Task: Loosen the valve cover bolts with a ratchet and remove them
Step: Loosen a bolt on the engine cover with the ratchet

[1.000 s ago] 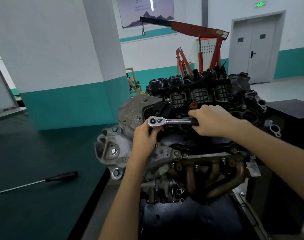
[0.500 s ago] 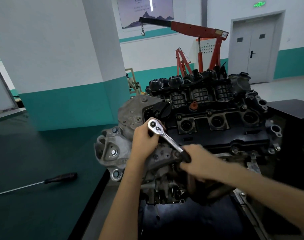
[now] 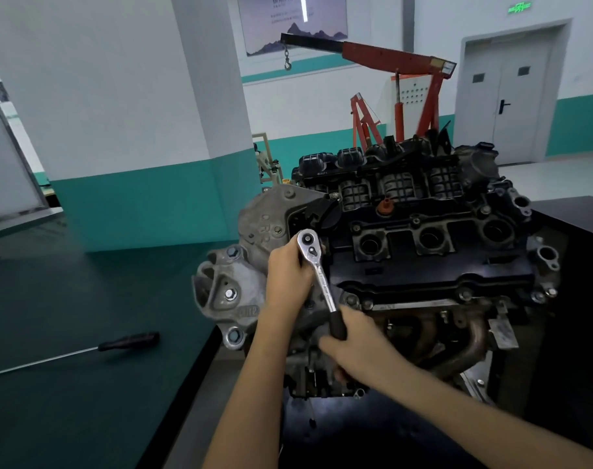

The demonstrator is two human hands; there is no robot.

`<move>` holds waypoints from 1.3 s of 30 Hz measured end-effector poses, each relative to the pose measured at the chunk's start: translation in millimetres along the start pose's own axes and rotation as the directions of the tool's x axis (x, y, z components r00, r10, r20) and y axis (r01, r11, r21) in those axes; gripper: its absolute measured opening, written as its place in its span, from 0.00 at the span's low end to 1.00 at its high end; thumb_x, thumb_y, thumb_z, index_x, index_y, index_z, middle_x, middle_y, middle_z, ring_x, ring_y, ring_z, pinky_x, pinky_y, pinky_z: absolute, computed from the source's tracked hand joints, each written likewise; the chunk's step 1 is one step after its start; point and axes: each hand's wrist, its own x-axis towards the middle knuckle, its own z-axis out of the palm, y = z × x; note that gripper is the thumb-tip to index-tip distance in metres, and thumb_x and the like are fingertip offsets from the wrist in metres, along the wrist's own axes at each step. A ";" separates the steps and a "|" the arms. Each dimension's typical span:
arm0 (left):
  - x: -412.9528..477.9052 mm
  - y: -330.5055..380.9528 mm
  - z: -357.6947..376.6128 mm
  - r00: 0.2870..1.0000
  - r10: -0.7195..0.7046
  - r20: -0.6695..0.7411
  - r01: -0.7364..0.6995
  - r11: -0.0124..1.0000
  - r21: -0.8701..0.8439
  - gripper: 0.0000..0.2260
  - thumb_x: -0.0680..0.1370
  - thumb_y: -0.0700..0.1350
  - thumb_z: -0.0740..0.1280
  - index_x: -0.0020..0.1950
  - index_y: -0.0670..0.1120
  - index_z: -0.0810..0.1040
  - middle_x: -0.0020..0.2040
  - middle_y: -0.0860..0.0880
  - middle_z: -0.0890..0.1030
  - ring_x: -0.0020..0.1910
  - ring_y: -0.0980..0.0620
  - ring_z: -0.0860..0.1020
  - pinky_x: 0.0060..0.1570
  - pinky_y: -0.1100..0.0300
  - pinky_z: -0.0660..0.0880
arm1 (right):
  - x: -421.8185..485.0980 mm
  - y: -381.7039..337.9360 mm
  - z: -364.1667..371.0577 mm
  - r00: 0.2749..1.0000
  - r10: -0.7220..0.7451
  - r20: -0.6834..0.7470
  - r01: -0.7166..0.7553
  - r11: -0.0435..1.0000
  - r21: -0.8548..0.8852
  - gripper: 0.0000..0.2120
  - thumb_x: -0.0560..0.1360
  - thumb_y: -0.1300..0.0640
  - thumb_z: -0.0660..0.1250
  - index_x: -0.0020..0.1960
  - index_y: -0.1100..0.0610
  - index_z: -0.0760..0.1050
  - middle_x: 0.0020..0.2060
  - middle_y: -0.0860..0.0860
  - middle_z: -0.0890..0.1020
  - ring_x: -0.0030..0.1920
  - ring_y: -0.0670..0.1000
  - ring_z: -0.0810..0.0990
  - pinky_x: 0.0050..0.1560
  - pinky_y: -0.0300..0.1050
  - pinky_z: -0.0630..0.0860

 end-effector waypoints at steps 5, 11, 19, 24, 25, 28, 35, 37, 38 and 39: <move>1.5 -1.3 -5.0 1.000 -0.001 0.025 0.004 0.992 -0.122 0.16 0.73 0.31 0.66 0.40 0.53 0.78 0.38 0.56 0.83 0.41 0.61 0.80 0.42 0.70 0.73 | 7.3 -2.3 -13.9 0.998 -0.054 0.010 0.055 0.984 -0.167 0.08 0.72 0.65 0.64 0.41 0.54 0.69 0.29 0.49 0.75 0.20 0.43 0.73 0.21 0.32 0.67; 5.2 2.4 -15.1 0.964 0.098 0.246 -0.039 0.971 -0.236 0.11 0.79 0.35 0.64 0.51 0.51 0.82 0.48 0.58 0.84 0.52 0.59 0.80 0.55 0.60 0.75 | 40.4 -34.0 -125.4 0.981 -0.105 0.166 0.196 0.509 -0.838 0.08 0.74 0.57 0.66 0.53 0.53 0.74 0.42 0.53 0.80 0.40 0.55 0.81 0.37 0.43 0.73; 1.4 2.5 -3.0 0.998 -0.056 -0.033 0.056 0.998 0.000 0.05 0.77 0.35 0.65 0.45 0.40 0.79 0.36 0.50 0.80 0.36 0.50 0.76 0.34 0.65 0.65 | 28.6 -18.8 -91.1 0.990 -0.144 -0.012 0.088 0.666 -0.741 0.07 0.72 0.55 0.67 0.44 0.51 0.68 0.35 0.50 0.74 0.37 0.54 0.80 0.33 0.42 0.72; 0.1 0.1 0.1 0.999 -0.034 -0.016 0.034 0.999 -0.015 0.08 0.74 0.37 0.66 0.41 0.48 0.80 0.36 0.52 0.82 0.38 0.56 0.79 0.40 0.60 0.73 | 0.9 6.7 8.2 0.996 -0.025 -0.085 0.028 0.999 0.035 0.06 0.72 0.65 0.65 0.43 0.55 0.72 0.27 0.49 0.75 0.20 0.44 0.72 0.21 0.37 0.70; 0.7 0.0 -0.8 0.999 -0.038 -0.017 0.037 0.999 -0.029 0.11 0.75 0.36 0.67 0.39 0.53 0.78 0.35 0.55 0.81 0.37 0.60 0.79 0.40 0.64 0.73 | 0.7 6.2 23.5 0.992 -0.014 -0.126 0.028 0.994 0.105 0.07 0.72 0.66 0.64 0.43 0.55 0.71 0.26 0.50 0.74 0.19 0.44 0.71 0.21 0.38 0.69; 1.0 0.4 -3.8 1.000 -0.010 0.000 0.010 0.992 -0.123 0.12 0.76 0.35 0.68 0.39 0.52 0.78 0.37 0.57 0.82 0.40 0.63 0.79 0.42 0.72 0.71 | 4.6 3.5 26.5 0.987 -0.039 -0.158 0.046 0.998 0.035 0.08 0.71 0.66 0.64 0.42 0.54 0.72 0.28 0.48 0.74 0.23 0.42 0.73 0.26 0.34 0.70; 2.8 3.8 -14.8 0.975 0.090 0.203 -0.046 0.976 -0.214 0.10 0.79 0.36 0.64 0.48 0.51 0.81 0.45 0.60 0.83 0.47 0.62 0.79 0.49 0.63 0.76 | 29.4 -15.2 -108.2 0.989 -0.143 0.043 0.127 0.648 -0.751 0.09 0.74 0.58 0.66 0.54 0.52 0.74 0.37 0.48 0.75 0.39 0.54 0.79 0.40 0.43 0.74; 1.6 2.3 -10.2 0.988 0.066 0.142 -0.043 0.986 -0.163 0.10 0.80 0.39 0.65 0.46 0.54 0.79 0.40 0.59 0.82 0.37 0.63 0.77 0.41 0.61 0.75 | 41.6 -33.8 -131.2 0.978 -0.206 0.028 0.114 0.421 -0.900 0.10 0.75 0.55 0.64 0.56 0.50 0.72 0.38 0.49 0.74 0.44 0.58 0.80 0.42 0.47 0.72; 0.3 2.3 -7.4 0.995 0.040 0.097 -0.025 0.989 -0.144 0.08 0.80 0.39 0.66 0.46 0.51 0.80 0.39 0.57 0.82 0.34 0.62 0.75 0.39 0.59 0.74 | 45.3 -39.5 -133.1 0.971 -0.239 0.020 0.115 0.390 -0.914 0.09 0.75 0.55 0.64 0.55 0.51 0.72 0.37 0.49 0.72 0.45 0.59 0.79 0.41 0.47 0.70; -0.4 2.2 -4.8 0.999 0.004 0.051 0.003 0.991 -0.133 0.06 0.79 0.39 0.66 0.46 0.48 0.80 0.39 0.56 0.81 0.33 0.61 0.74 0.38 0.58 0.75 | 45.6 -41.6 -129.7 0.967 -0.254 0.000 0.106 0.404 -0.909 0.08 0.74 0.54 0.64 0.53 0.51 0.72 0.37 0.49 0.71 0.46 0.60 0.79 0.40 0.46 0.68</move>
